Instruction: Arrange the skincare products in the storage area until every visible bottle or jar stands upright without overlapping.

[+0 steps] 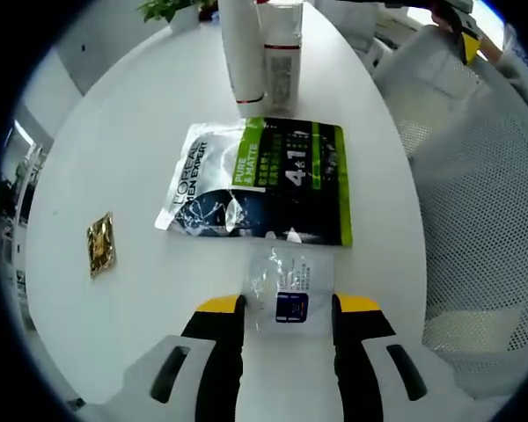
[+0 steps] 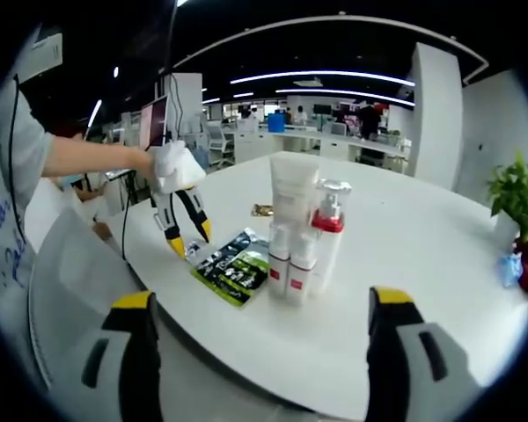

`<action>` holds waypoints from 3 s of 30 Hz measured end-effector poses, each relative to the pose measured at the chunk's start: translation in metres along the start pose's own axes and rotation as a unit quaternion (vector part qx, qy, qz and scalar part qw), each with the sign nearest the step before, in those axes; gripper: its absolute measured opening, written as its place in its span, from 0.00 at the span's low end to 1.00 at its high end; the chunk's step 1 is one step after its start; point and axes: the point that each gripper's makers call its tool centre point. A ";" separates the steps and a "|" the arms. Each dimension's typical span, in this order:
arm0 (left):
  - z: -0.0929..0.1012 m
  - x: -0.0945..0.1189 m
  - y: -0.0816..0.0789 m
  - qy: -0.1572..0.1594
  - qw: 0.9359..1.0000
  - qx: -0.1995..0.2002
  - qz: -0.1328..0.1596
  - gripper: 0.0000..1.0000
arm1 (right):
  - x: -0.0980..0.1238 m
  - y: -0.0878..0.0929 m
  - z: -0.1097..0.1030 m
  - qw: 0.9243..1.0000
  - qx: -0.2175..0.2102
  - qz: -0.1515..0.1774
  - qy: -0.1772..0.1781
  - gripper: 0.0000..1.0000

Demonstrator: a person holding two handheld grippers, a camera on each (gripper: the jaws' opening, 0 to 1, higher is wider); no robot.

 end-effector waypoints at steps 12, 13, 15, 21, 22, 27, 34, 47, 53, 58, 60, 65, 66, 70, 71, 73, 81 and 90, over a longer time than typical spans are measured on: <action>-0.001 0.000 0.001 -0.010 1.000 0.001 0.004 0.38 | 0.000 0.001 -0.001 1.000 0.001 -0.003 -0.002 1.00; -0.003 0.001 0.001 -0.017 1.000 -0.002 0.005 0.40 | 0.000 0.001 -0.002 1.000 0.001 -0.003 -0.002 1.00; -0.005 0.002 0.000 -0.024 1.000 -0.004 0.005 0.43 | 0.000 0.001 -0.001 1.000 0.002 -0.003 -0.002 1.00; -0.006 0.003 0.000 -0.033 0.999 -0.006 0.003 0.44 | 0.000 0.001 -0.002 1.000 -0.001 -0.003 -0.003 1.00; -0.006 0.003 0.000 -0.033 0.999 -0.006 0.003 0.44 | 0.000 0.001 -0.001 1.000 -0.001 -0.003 -0.003 1.00; -0.006 0.004 0.002 -0.045 0.999 -0.002 -0.002 0.48 | 0.000 0.001 -0.003 1.000 0.003 -0.002 -0.006 1.00; -0.002 0.012 0.008 -0.068 0.998 0.011 0.000 0.54 | 0.001 0.000 -0.002 1.000 0.003 0.001 -0.004 1.00; 0.007 0.038 0.000 -0.137 0.987 0.053 0.058 0.63 | 0.002 -0.002 -0.002 1.000 0.001 0.008 -0.002 1.00; 0.014 0.053 -0.011 -0.167 0.979 0.053 0.100 0.69 | 0.002 -0.002 -0.002 1.000 0.000 0.010 -0.002 1.00; 0.021 0.062 -0.016 -0.183 0.974 0.057 0.123 0.70 | 0.002 -0.002 -0.002 1.000 0.000 0.011 -0.004 1.00; 0.023 0.066 -0.017 -0.193 0.970 0.063 0.130 0.72 | 0.002 -0.003 -0.001 1.000 -0.002 0.013 -0.001 1.00; 0.029 0.074 -0.020 -0.208 0.964 0.074 0.151 0.76 | 0.002 -0.003 0.000 1.000 -0.003 0.014 -0.002 1.00; 0.030 0.075 -0.020 -0.210 0.963 0.074 0.154 0.77 | 0.002 -0.003 0.000 1.000 -0.002 0.014 -0.002 1.00; 0.033 0.082 -0.021 -0.230 0.955 0.084 0.167 0.86 | 0.002 -0.003 0.000 1.000 0.007 0.014 -0.002 1.00; 0.035 0.083 -0.021 -0.232 0.954 0.085 0.169 0.86 | 0.002 -0.003 0.000 1.000 0.007 0.014 -0.003 1.00; 0.038 0.083 -0.023 -0.232 0.951 0.092 0.181 0.87 | 0.002 -0.004 0.000 1.000 0.005 0.017 -0.003 1.00; 0.050 0.080 -0.025 -0.233 0.940 0.116 0.219 0.93 | 0.003 -0.006 0.002 1.000 0.004 0.026 0.002 1.00; 0.060 0.087 -0.021 -0.251 0.924 0.142 0.253 0.97 | 0.002 -0.005 0.000 1.000 0.016 0.022 0.001 1.00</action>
Point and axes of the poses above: the point that each gripper's makers call its tool centre point, and the gripper's own axes: x roughly backward along the fingers, z roughly to its right, y roughly out of its underside, and after that the axes turned 11 degrees about y, right-handed
